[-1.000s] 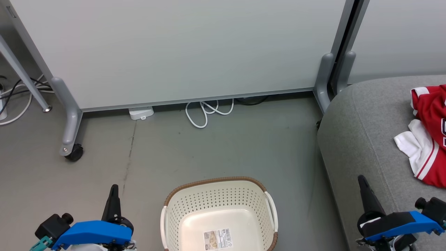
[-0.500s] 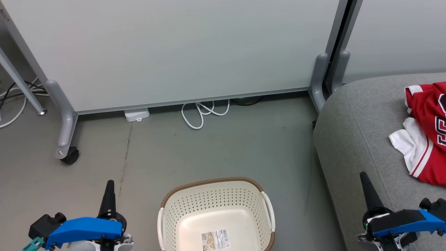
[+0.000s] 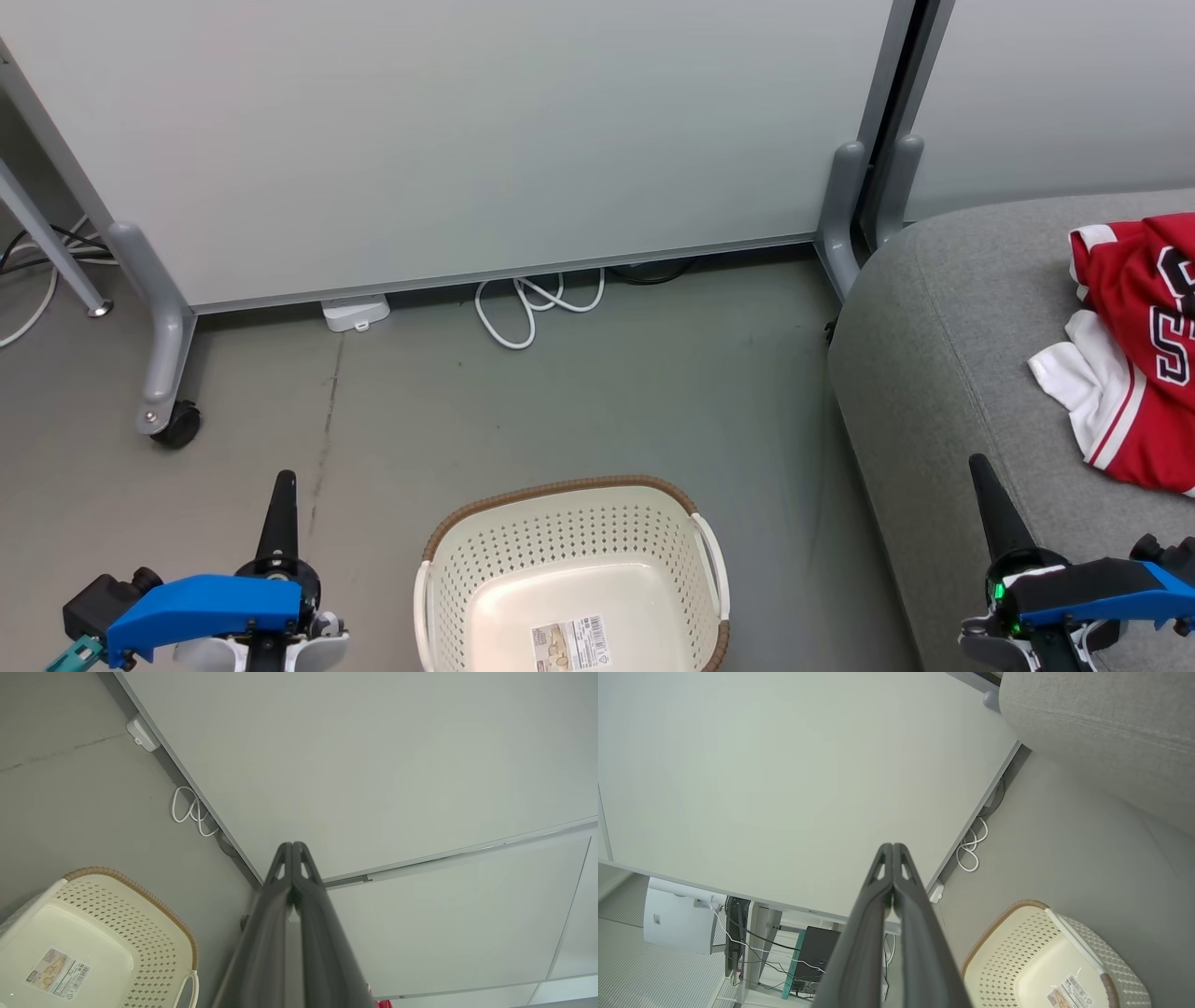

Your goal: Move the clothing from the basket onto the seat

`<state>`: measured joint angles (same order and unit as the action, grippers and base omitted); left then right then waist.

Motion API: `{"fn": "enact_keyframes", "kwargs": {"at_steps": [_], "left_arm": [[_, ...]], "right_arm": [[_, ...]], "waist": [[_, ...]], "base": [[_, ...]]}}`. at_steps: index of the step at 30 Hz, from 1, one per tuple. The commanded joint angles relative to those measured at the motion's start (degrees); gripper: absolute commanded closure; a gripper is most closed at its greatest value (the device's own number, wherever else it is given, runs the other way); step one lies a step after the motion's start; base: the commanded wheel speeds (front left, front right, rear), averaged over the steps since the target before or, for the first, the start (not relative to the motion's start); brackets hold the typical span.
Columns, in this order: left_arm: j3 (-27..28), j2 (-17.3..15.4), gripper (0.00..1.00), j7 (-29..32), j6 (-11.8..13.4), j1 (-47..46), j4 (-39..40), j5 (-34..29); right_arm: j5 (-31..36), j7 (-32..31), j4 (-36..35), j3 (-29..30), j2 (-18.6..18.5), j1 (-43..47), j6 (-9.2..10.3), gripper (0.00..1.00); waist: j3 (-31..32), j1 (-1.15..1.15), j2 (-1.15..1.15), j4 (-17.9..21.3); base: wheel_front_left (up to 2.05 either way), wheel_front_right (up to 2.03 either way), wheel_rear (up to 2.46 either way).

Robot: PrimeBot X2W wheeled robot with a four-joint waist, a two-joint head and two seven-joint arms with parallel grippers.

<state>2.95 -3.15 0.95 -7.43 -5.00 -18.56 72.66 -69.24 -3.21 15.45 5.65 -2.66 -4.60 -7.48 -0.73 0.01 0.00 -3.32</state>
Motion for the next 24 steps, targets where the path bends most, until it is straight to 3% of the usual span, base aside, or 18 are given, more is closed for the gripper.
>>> {"fn": "enact_keyframes", "kwargs": {"at_steps": [1, 24], "left_arm": [[0.46, -0.01, 1.0, 0.35, -0.06, -1.21, 0.84, 1.2], [2.18, 0.13, 1.0, 3.14, -0.08, -1.36, 2.84, 10.69]], "right_arm": [[-1.48, -0.25, -0.65, 0.15, -0.27, -1.45, -0.02, 1.0], [-12.62, -1.83, -1.12, 0.58, -0.31, -1.66, -0.02, 1.0]], "waist": [[0.02, 0.0, 0.0, 0.1], [0.26, 0.0, 0.0, 1.58]], "base": [[0.0, 0.0, 0.0], [0.0, 0.0, 0.0]]}}
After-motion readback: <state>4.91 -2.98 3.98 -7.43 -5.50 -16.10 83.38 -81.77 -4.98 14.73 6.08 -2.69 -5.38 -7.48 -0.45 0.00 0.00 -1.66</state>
